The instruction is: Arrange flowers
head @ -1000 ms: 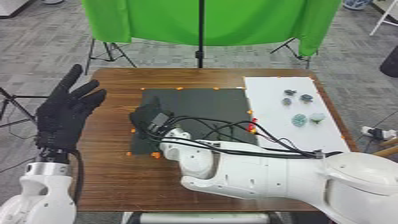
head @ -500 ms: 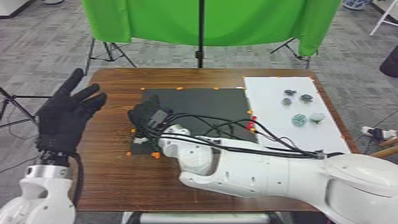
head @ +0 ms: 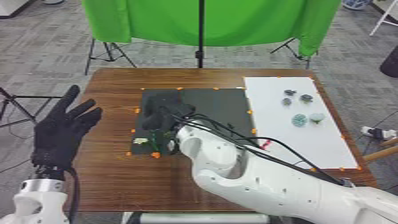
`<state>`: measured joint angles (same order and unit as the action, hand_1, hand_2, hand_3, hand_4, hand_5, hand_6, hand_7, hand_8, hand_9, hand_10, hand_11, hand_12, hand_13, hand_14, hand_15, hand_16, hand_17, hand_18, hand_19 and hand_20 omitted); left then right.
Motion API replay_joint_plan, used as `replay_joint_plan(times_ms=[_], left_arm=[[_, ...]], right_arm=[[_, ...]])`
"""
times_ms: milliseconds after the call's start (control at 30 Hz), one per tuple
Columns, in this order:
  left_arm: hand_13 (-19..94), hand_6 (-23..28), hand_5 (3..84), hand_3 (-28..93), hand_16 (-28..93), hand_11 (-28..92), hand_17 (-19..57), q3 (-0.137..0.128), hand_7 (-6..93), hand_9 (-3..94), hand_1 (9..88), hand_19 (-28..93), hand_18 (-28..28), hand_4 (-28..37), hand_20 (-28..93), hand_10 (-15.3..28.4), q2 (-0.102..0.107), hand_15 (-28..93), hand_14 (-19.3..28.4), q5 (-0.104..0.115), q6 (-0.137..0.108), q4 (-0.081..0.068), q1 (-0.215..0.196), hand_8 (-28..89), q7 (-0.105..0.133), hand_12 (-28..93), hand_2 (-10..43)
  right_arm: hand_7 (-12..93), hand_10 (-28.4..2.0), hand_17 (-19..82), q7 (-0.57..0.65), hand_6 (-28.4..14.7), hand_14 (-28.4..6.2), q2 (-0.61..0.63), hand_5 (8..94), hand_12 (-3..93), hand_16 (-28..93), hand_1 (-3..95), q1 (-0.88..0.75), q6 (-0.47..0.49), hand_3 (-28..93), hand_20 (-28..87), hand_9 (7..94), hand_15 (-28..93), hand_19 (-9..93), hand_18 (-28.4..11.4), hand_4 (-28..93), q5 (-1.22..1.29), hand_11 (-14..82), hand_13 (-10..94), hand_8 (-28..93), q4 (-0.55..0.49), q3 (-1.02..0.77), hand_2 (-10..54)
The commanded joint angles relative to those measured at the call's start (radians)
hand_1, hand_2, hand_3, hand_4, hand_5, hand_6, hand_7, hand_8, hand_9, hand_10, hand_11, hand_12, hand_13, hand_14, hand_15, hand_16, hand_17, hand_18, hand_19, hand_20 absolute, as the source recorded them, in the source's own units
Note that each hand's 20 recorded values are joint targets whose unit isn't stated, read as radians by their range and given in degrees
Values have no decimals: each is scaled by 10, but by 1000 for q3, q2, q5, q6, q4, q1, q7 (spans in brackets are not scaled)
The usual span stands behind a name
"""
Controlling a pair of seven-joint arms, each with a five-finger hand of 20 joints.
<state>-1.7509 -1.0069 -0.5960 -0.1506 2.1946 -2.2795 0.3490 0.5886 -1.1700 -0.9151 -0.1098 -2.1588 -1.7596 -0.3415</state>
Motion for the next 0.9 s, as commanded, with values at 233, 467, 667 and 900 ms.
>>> replay_joint_plan(times_ms=[233,467,667,900], left_arm=[[235,44,319,776,-67,215,-58,7,126,317,238,414,284,-273,409,193,-10,479,284,13,-18,5,-66,-108,14,120,63],[235,45,318,777,-65,214,-58,31,126,317,238,414,284,-272,408,193,3,479,284,21,-15,5,-75,-109,46,121,62],[235,45,317,775,-65,212,-57,19,126,316,238,415,284,-273,408,195,-6,478,284,20,-19,9,-91,-108,54,121,63],[235,45,317,775,-65,212,-56,20,126,317,238,414,284,-273,409,194,-32,478,284,10,-8,3,-76,-108,36,122,63]], right_arm=[[142,-146,158,166,31,-129,548,609,147,137,351,-225,-88,727,433,641,664,696,-279,-283,49,258,543,-127,-117,-365,-95],[142,-163,159,255,20,-143,629,564,142,123,343,-333,-34,741,415,572,659,696,-277,-283,-1,215,512,-127,-83,-454,-95],[144,-170,157,290,22,-150,636,546,138,111,343,-451,-1,747,409,554,659,702,-280,-283,14,193,499,-129,-94,-557,-95],[145,-159,158,315,28,-142,591,546,146,109,350,-400,27,747,406,583,670,707,-280,-283,3,208,517,-129,-45,-497,-95]])
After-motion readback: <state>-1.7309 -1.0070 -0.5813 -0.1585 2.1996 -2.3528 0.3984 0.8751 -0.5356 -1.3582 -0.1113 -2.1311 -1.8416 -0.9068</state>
